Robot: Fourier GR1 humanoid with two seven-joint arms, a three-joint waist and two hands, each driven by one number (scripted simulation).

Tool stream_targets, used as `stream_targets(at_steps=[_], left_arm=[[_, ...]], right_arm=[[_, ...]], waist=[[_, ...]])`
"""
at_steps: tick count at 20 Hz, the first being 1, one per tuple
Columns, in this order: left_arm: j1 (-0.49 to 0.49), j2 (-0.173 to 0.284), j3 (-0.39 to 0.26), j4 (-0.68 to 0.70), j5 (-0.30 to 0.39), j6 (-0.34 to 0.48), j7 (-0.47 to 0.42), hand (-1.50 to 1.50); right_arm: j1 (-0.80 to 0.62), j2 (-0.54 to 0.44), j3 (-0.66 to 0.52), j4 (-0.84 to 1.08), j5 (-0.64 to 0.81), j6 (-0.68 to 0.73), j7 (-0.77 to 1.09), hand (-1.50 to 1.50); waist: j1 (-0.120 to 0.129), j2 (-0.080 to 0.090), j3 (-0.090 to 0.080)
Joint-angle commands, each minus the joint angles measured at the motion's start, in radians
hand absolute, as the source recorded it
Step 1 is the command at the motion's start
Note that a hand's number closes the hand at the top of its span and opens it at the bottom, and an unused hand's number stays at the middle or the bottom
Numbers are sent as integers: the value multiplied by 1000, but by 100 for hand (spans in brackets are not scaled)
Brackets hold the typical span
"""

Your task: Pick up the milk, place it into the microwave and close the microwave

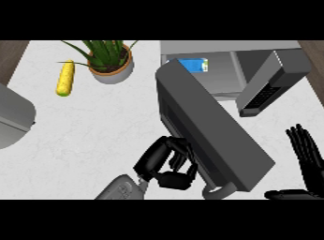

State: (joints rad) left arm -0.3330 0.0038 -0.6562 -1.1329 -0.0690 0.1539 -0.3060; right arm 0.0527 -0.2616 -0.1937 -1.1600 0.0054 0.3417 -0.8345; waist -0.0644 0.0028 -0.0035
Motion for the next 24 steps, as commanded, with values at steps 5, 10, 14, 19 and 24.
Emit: stream_targets(at_steps=[5,10,14,19,24], left_arm=[[-147,-4,-154,203,228,209,-132,150],[-206,-4,-223,250,355,219,-94,150],[-284,-3,-214,239,447,261,-128,150],[-302,-3,-251,202,541,361,-175,150],[-365,-4,-201,220,624,459,-203,150]], right_arm=[[31,-48,24,-211,-136,152,81,-150],[87,-92,31,-362,-202,184,152,-150],[75,-72,72,-413,-233,180,211,-150],[62,-104,93,-455,-257,200,262,-150],[40,-159,74,-492,-281,218,298,-150]], waist=[[-48,12,-2],[-84,13,-3],[-110,22,-4],[-131,27,-4],[-153,34,-4]])
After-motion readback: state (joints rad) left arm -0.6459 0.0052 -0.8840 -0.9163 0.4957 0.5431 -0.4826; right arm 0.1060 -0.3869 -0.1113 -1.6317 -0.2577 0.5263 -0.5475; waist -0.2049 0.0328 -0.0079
